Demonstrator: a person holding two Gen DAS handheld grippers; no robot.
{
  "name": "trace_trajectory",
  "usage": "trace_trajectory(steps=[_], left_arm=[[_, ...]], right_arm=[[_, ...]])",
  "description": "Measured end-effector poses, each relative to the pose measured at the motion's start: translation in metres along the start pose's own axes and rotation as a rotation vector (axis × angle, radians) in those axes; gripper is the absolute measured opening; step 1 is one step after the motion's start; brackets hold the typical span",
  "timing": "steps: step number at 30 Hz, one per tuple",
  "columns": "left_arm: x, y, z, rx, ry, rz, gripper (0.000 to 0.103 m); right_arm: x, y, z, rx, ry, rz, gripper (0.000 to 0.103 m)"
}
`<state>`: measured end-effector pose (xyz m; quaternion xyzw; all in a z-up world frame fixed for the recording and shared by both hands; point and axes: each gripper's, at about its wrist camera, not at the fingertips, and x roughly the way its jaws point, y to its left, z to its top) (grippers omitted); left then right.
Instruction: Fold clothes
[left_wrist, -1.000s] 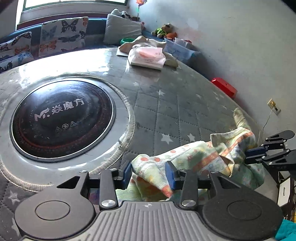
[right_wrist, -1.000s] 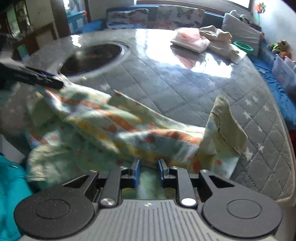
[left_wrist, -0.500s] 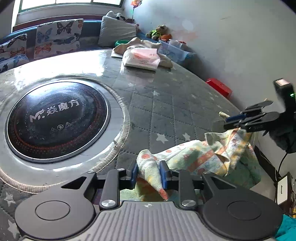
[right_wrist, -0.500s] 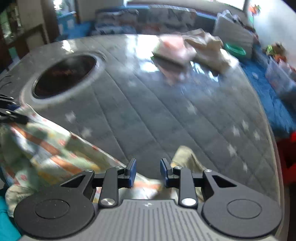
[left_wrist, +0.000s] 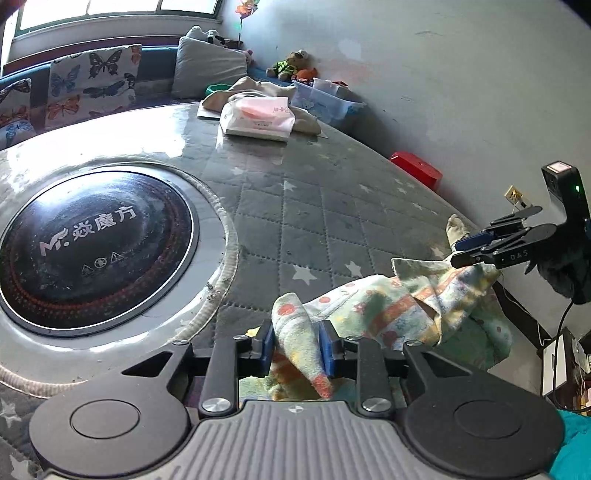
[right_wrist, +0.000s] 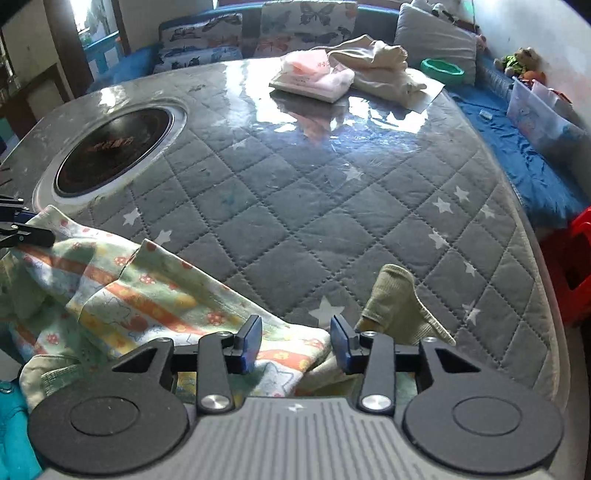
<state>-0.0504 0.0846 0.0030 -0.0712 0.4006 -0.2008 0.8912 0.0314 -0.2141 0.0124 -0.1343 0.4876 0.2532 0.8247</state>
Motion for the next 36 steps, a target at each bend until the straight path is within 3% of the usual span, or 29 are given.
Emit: trace_trajectory(steps=[7, 9, 10, 12, 17, 27, 36], left_arm=[[0.0, 0.001, -0.001, 0.005, -0.005, -0.015, 0.026], [-0.001, 0.0, -0.001, 0.011, -0.012, -0.019, 0.018], [-0.001, 0.0, -0.001, 0.013, -0.016, -0.023, 0.017], [-0.001, -0.001, -0.002, 0.019, -0.024, -0.023, 0.013], [-0.007, -0.002, 0.001, 0.033, -0.067, 0.001, 0.01], [-0.02, 0.037, 0.029, -0.03, -0.198, 0.193, 0.009], [-0.032, 0.106, 0.041, -0.104, -0.217, 0.396, 0.008]], right_arm=[[0.013, -0.016, 0.004, 0.089, 0.078, 0.032, 0.038], [0.013, -0.017, 0.004, 0.095, 0.081, 0.039, 0.036], [0.012, -0.015, 0.005, 0.086, 0.08, 0.046, 0.025], [0.012, -0.012, 0.006, 0.068, 0.077, 0.058, 0.015], [-0.003, 0.008, 0.027, -0.053, -0.027, 0.019, 0.012], [0.007, 0.047, 0.112, -0.267, -0.249, -0.073, 0.012], [0.074, 0.111, 0.184, -0.404, -0.284, -0.04, 0.011]])
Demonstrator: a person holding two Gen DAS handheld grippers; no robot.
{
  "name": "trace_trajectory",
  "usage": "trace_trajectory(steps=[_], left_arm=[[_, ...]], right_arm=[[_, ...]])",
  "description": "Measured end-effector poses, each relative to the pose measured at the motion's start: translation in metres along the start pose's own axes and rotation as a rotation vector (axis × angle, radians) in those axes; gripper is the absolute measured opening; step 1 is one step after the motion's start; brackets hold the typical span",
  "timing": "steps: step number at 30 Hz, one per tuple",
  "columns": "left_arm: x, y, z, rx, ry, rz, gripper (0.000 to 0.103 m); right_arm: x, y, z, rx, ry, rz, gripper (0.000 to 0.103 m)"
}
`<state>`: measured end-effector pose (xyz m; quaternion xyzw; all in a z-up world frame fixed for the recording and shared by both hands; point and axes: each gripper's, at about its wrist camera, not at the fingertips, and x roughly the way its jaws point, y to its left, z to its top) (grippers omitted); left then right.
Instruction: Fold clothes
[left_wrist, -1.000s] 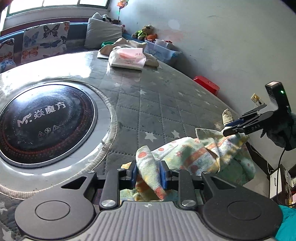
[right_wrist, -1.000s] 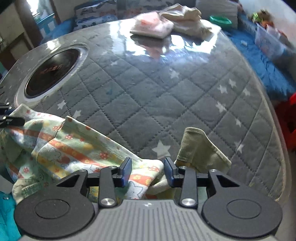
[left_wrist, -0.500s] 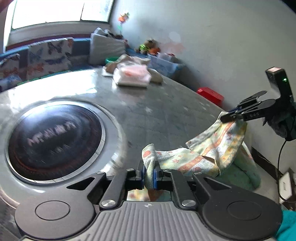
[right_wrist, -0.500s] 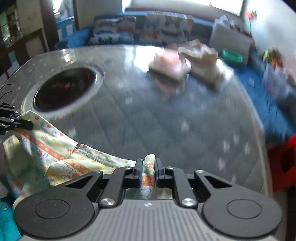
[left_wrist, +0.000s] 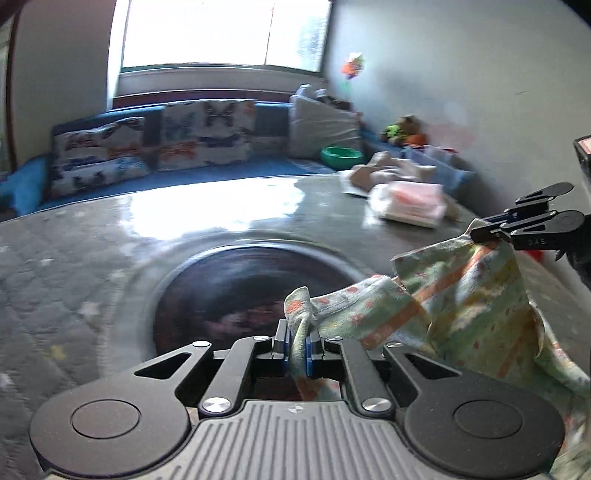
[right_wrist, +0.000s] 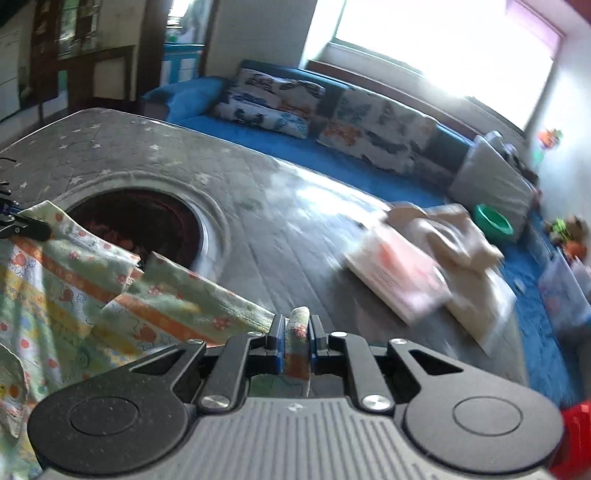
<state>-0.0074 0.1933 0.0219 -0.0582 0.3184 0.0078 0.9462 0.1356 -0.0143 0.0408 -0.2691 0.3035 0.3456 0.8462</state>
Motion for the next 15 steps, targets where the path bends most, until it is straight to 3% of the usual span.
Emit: trace_trajectory(steps=[7, 15], left_arm=[[0.02, 0.065, 0.018, -0.057, 0.015, 0.128, 0.008], [0.058, 0.106, 0.035, -0.044, 0.05, 0.246, 0.009]], right_arm=[[0.065, 0.034, 0.052, -0.022, -0.033, 0.027, 0.011], [0.13, 0.055, 0.09, 0.018, -0.042, 0.038, 0.011]])
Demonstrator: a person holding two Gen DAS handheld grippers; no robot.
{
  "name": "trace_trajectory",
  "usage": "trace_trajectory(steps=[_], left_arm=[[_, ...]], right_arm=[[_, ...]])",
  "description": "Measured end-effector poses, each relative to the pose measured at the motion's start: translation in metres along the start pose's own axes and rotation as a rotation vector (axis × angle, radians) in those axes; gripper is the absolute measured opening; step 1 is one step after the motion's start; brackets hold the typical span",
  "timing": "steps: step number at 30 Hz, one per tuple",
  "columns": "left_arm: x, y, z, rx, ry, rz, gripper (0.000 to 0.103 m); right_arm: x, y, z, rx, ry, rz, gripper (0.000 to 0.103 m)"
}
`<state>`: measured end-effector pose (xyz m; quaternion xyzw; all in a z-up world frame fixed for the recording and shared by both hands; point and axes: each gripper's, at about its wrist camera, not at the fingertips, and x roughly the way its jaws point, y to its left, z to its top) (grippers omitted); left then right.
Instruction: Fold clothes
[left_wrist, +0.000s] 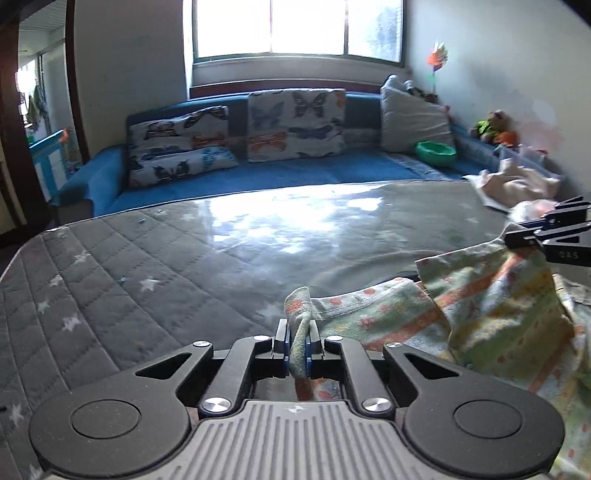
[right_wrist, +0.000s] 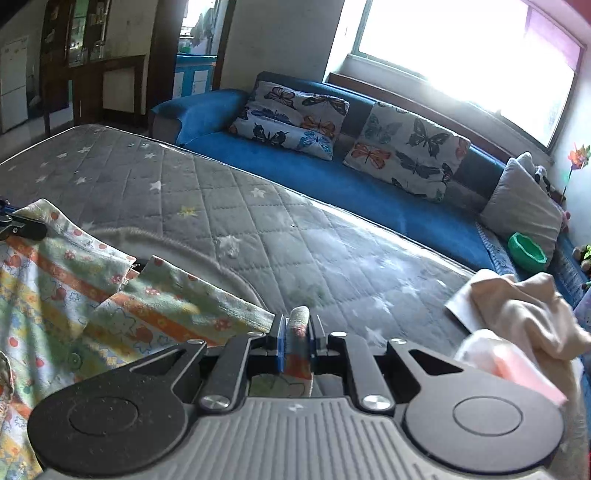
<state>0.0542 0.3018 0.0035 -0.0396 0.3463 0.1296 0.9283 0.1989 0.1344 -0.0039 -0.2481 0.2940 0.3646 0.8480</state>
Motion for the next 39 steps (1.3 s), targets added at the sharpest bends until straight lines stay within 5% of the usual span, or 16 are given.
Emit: trace_trajectory(steps=[7, 14, 19, 30, 34, 39], left_arm=[[0.02, 0.011, -0.001, -0.029, 0.051, 0.049, 0.022], [0.01, 0.005, 0.007, -0.004, 0.008, 0.047, 0.024], [0.018, 0.0, 0.011, 0.045, 0.024, 0.059, 0.024], [0.04, 0.008, 0.013, 0.026, 0.037, 0.117, 0.026], [0.045, -0.002, 0.02, 0.047, 0.038, 0.11, 0.026], [0.032, -0.019, 0.026, 0.077, 0.006, 0.053, 0.026]], right_arm=[[0.008, 0.004, 0.003, 0.005, -0.01, -0.035, 0.02], [0.006, 0.033, 0.001, -0.057, 0.042, 0.172, 0.02], [0.021, 0.066, -0.001, -0.099, 0.074, 0.227, 0.02], [0.042, 0.082, 0.011, -0.043, 0.029, 0.211, 0.027], [0.048, 0.077, 0.016, -0.017, 0.026, 0.214, 0.041], [0.038, 0.062, 0.017, 0.005, 0.03, 0.215, 0.043]])
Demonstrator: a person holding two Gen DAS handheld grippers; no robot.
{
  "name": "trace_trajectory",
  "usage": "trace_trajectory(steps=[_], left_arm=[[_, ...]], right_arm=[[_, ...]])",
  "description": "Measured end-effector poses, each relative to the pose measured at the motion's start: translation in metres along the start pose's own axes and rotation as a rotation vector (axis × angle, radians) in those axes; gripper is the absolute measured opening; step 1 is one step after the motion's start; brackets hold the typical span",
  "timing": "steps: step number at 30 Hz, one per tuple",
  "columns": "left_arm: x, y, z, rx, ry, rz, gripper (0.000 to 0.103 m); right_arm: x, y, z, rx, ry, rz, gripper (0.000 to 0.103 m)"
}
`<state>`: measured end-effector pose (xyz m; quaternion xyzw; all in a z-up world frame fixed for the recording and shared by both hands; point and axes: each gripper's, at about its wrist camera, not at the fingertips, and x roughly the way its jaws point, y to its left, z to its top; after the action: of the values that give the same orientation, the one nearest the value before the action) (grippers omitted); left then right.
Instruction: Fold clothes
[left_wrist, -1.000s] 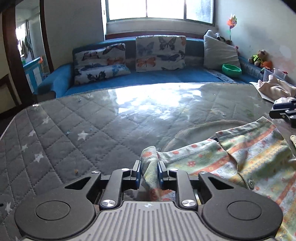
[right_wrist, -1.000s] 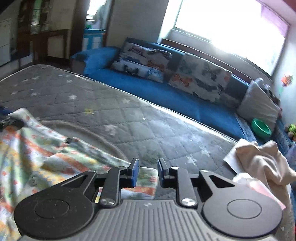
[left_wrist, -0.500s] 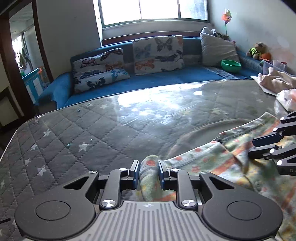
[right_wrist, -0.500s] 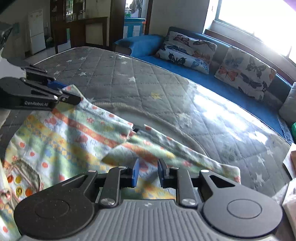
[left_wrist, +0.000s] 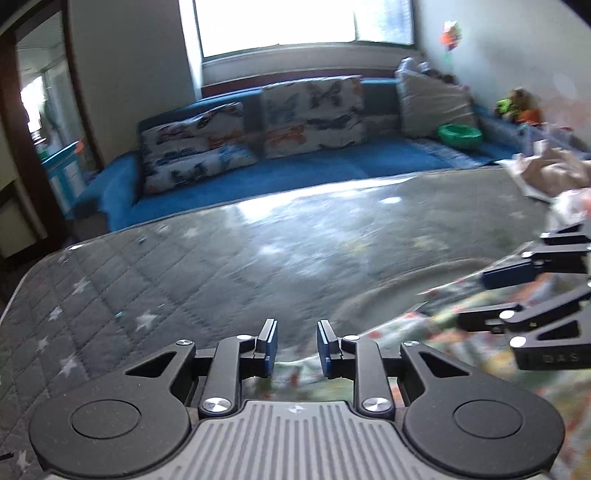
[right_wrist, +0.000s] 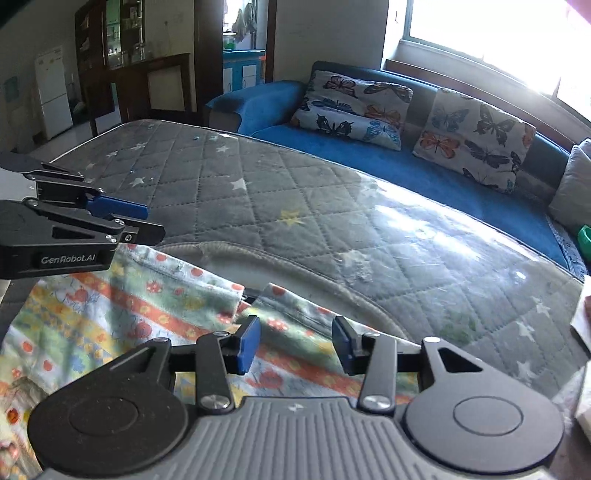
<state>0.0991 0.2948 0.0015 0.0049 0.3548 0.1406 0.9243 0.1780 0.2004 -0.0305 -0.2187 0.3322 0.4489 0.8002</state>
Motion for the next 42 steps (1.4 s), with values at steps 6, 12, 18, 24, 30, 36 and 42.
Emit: trace_trajectory(steps=[6, 12, 18, 24, 30, 36, 42], left_arm=[[-0.025, -0.027, -0.007, 0.021, 0.005, -0.105, 0.026], [-0.066, -0.066, -0.026, 0.069, -0.003, -0.207, 0.027], [-0.112, -0.115, -0.051, 0.102, -0.009, -0.345, 0.03], [-0.146, -0.166, -0.086, 0.155, -0.001, -0.444, 0.032], [-0.157, -0.198, -0.105, 0.141, 0.004, -0.493, 0.034], [-0.154, -0.218, -0.115, 0.15, 0.031, -0.504, 0.036], [-0.149, -0.226, -0.121, 0.179, 0.05, -0.503, 0.037]], right_arm=[[-0.057, -0.041, -0.013, 0.056, 0.002, -0.011, 0.043], [-0.115, -0.086, -0.061, 0.093, 0.038, -0.127, 0.043], [-0.148, -0.123, -0.127, 0.212, 0.083, -0.206, 0.041], [-0.153, -0.137, -0.155, 0.307, 0.037, -0.197, 0.041], [-0.14, -0.144, -0.163, 0.382, -0.01, -0.208, 0.033], [-0.145, -0.143, -0.167, 0.379, -0.048, -0.229, 0.008], [-0.185, -0.149, -0.185, 0.347, -0.076, -0.35, 0.007]])
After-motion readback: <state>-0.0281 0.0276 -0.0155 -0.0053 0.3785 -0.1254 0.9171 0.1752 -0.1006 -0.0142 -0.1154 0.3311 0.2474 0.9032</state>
